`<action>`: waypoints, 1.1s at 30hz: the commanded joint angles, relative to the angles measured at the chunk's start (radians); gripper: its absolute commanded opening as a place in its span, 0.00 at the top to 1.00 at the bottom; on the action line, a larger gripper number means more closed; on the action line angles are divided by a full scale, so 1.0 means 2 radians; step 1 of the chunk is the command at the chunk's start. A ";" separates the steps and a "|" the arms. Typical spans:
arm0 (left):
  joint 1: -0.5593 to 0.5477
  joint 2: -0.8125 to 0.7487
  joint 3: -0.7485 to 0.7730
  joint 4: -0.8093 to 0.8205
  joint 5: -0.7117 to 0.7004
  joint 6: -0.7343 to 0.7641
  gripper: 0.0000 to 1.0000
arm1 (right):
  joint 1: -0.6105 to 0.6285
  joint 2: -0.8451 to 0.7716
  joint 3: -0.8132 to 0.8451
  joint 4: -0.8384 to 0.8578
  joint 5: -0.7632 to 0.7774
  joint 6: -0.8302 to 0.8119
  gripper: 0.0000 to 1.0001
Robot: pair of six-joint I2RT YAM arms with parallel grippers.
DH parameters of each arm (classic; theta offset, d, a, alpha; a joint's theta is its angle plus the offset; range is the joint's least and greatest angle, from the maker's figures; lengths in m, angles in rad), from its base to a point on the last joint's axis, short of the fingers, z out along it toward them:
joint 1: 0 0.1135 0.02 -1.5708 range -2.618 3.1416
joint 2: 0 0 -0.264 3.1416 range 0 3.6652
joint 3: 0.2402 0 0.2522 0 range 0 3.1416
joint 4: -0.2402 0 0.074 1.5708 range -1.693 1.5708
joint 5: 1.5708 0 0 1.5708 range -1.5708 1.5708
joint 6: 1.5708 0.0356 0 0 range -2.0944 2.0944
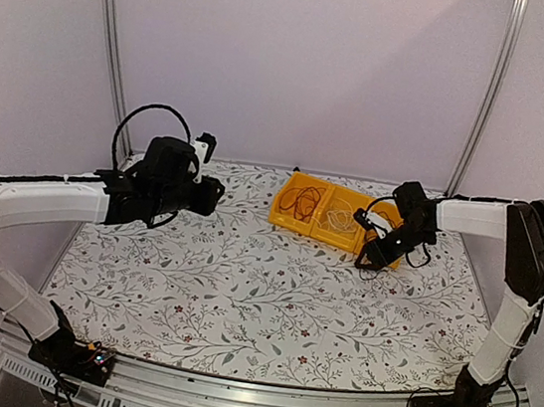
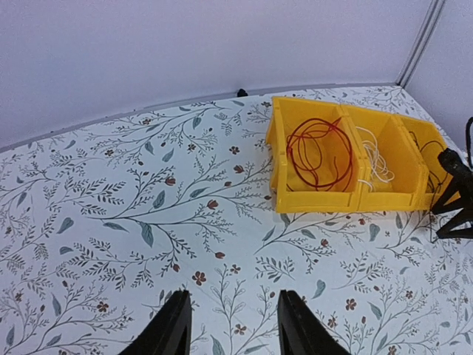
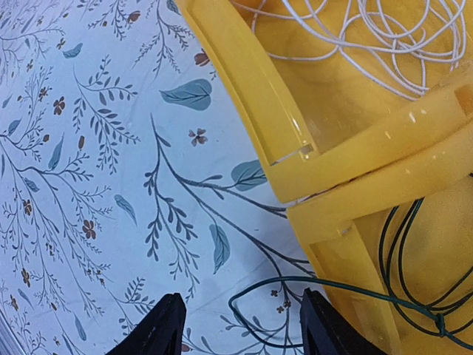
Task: Untangle the cables
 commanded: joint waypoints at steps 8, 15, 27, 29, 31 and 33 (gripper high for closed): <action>0.006 -0.028 -0.022 -0.002 -0.018 -0.021 0.57 | 0.013 0.058 0.027 0.008 0.005 0.062 0.62; 0.006 -0.021 -0.020 0.003 -0.014 -0.023 0.57 | 0.022 0.046 0.047 -0.018 0.008 0.071 1.00; 0.005 0.014 -0.001 0.014 0.016 -0.020 0.57 | -0.057 0.018 0.145 -0.068 0.026 -0.008 1.00; 0.005 0.017 0.003 0.013 0.021 -0.022 0.57 | -0.064 0.043 0.158 -0.059 0.032 -0.013 1.00; 0.005 0.019 0.007 0.012 0.026 -0.023 0.57 | -0.069 0.065 0.168 -0.053 0.032 -0.018 1.00; 0.005 0.019 0.011 0.008 0.029 -0.021 0.57 | -0.069 0.085 0.174 -0.049 0.032 -0.026 1.00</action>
